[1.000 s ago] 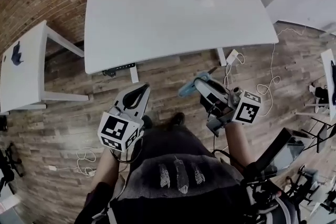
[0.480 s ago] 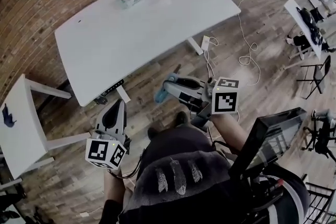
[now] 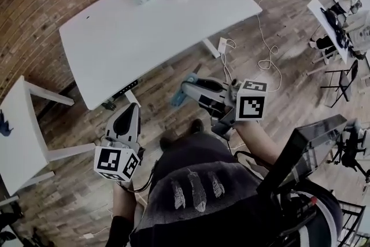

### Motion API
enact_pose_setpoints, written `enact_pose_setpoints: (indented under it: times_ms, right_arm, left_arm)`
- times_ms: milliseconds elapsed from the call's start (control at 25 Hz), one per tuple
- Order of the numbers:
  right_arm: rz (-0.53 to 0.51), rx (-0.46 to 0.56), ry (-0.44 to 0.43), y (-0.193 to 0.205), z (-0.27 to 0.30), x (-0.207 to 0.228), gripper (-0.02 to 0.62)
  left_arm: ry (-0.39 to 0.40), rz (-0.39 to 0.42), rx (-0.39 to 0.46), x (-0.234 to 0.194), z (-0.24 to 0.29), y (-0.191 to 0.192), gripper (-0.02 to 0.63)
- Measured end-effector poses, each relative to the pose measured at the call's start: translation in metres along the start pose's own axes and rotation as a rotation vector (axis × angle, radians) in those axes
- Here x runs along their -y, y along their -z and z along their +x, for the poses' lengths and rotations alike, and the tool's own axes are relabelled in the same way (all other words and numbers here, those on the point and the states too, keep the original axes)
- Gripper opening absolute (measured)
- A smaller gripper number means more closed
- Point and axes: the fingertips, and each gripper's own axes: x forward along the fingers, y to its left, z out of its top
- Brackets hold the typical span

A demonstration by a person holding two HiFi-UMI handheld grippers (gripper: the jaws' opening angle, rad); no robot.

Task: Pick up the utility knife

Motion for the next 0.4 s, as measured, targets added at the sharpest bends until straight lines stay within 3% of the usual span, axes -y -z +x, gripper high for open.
enact_pose_setpoints:
  times_ms: [400]
  right_arm:
    - [0.042, -0.056, -0.008, 0.007, 0.010, 0.024, 0.071]
  left_arm:
    - [-0.103, -0.056, -0.028, -0.015, -0.007, 0.013, -0.003]
